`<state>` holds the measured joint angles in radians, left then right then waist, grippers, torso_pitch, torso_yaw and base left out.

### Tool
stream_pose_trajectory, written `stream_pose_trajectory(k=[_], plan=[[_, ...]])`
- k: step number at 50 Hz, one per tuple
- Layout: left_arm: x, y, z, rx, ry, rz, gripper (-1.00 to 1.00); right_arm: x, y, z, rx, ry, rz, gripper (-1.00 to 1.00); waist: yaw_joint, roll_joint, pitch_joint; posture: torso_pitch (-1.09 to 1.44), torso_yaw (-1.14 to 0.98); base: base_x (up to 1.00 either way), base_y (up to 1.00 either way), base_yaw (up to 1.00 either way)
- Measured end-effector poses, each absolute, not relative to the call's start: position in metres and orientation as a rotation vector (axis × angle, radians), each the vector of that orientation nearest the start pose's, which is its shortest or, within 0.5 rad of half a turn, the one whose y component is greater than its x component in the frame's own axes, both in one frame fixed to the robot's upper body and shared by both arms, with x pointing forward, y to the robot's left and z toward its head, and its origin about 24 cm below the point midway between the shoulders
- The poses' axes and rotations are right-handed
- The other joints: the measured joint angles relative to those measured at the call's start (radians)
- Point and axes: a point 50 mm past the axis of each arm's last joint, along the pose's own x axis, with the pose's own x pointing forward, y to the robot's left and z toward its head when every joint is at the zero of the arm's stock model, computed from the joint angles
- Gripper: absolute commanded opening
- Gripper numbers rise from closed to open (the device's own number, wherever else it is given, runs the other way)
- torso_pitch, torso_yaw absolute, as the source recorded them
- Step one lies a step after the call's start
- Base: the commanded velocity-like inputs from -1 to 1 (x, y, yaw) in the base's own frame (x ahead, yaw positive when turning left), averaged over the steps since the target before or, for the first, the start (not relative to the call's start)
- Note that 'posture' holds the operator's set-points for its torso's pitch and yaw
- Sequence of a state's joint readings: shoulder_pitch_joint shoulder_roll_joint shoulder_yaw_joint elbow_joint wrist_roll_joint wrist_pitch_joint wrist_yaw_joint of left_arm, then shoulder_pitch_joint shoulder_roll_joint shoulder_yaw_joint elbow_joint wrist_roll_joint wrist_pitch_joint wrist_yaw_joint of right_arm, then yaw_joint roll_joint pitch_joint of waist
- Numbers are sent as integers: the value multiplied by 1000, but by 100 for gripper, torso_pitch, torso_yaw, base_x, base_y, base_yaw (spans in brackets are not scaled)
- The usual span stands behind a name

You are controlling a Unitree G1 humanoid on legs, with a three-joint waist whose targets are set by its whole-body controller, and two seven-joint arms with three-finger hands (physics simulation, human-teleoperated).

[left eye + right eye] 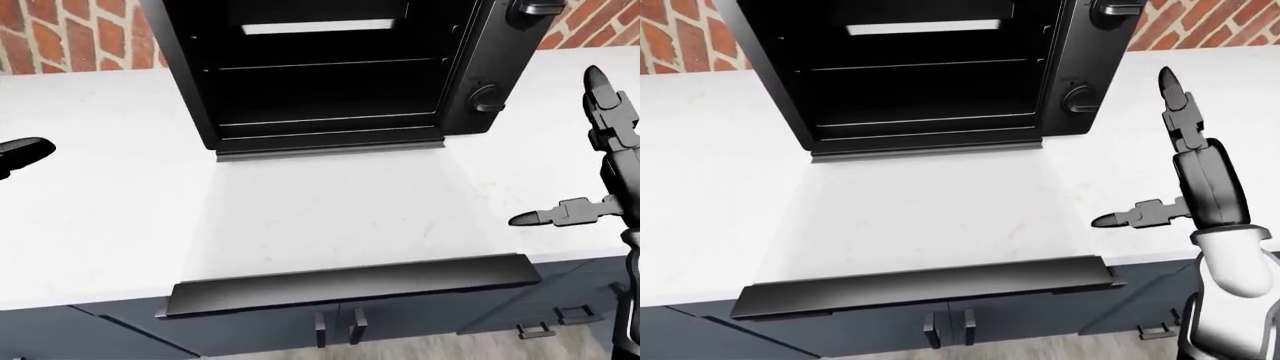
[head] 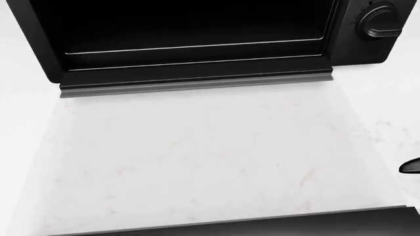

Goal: Close the toaster oven door.

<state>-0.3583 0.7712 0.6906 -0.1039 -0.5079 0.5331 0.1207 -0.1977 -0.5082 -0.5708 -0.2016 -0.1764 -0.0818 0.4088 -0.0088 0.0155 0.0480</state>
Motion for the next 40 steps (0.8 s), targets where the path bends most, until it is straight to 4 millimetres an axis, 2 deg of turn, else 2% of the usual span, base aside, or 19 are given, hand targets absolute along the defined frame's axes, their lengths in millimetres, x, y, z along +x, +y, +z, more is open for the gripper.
stream_pose_trajectory(k=[32,40], plan=[[235,374,257,33,-318,588,100,240,-301,202,-893,-420,-145,100,-2,-1,0,0,0,0,0,0],[235,374,257,33,-319,589,100,237,-296,196,-864,-405,-103,100,-2,-2,-1,0,0,0,0,0]])
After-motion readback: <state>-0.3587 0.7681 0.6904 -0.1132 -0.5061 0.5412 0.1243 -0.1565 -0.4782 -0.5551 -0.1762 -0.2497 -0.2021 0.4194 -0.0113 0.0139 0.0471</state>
